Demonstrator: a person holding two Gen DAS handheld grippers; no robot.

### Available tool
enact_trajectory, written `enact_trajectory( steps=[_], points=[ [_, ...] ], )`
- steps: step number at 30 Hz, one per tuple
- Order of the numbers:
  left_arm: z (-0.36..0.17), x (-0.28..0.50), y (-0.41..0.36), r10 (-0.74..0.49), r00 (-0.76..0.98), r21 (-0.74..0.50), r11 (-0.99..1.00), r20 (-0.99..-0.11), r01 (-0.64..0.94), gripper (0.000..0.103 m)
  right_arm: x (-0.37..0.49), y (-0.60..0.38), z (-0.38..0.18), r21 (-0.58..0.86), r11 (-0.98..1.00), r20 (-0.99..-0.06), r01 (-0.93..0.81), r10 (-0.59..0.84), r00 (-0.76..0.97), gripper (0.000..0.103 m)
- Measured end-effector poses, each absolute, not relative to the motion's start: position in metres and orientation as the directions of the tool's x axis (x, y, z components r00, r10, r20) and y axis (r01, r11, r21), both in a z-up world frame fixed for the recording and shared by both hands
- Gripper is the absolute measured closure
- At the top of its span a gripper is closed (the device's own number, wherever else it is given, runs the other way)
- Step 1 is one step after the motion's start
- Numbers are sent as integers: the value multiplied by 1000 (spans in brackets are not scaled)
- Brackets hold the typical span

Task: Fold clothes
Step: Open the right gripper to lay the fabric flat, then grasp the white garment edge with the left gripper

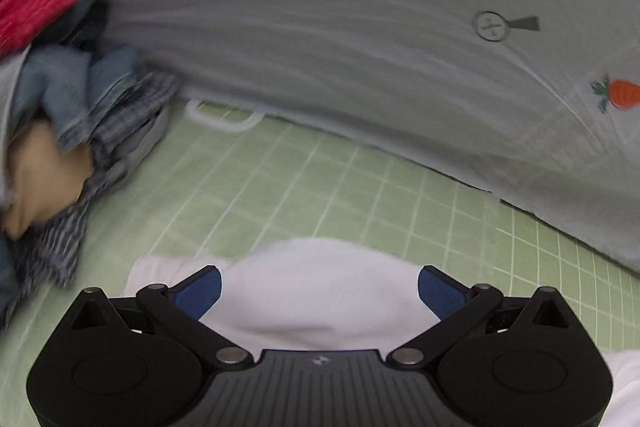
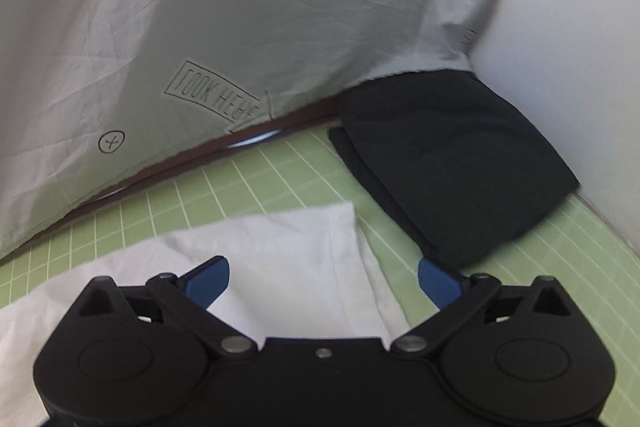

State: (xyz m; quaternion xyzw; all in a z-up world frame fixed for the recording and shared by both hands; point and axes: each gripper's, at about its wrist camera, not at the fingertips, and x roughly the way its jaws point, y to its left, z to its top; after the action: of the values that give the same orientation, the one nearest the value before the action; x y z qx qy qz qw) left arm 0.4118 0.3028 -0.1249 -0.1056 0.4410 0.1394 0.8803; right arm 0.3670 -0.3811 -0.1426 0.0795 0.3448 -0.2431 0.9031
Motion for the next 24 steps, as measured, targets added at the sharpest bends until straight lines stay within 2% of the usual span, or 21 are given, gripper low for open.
enact_trajectory(
  steps=[3, 6, 8, 12, 15, 20, 22, 23, 24],
  points=[
    [-132, 423, 295, 179, 586, 44, 970, -790, -237, 0, 402, -387, -158, -95, 886, -685, 453, -388, 616, 1],
    [-141, 428, 294, 168, 560, 89, 982, -812, -166, 0, 430, -397, -176, -130, 911, -720, 392, -358, 594, 1],
    [-145, 428, 299, 130, 551, 54, 987, -824, -153, 0, 440, -405, -182, -113, 921, -740, 374, -329, 587, 1],
    [-153, 424, 312, 26, 558, -94, 978, -829, -185, 0, 452, -418, -195, -96, 916, -776, 388, -314, 548, 1],
    [-160, 427, 313, -24, 563, -161, 967, -826, -196, 0, 454, -429, -201, -10, 917, -797, 399, -248, 550, 1],
    [-166, 435, 305, -33, 557, -157, 972, -830, -177, 0, 458, -435, -202, 46, 928, -803, 369, -186, 566, 4],
    [-168, 436, 302, -19, 551, -148, 971, -835, -190, 1, 459, -435, -200, 45, 929, -796, 366, -188, 576, 14],
    [-169, 436, 301, -12, 546, -143, 969, -837, -199, 4, 460, -434, -197, 36, 928, -790, 371, -201, 579, 29],
    [-170, 436, 300, -4, 542, -139, 968, -840, -208, 7, 461, -434, -195, 44, 930, -787, 365, -193, 586, 51]
  ],
)
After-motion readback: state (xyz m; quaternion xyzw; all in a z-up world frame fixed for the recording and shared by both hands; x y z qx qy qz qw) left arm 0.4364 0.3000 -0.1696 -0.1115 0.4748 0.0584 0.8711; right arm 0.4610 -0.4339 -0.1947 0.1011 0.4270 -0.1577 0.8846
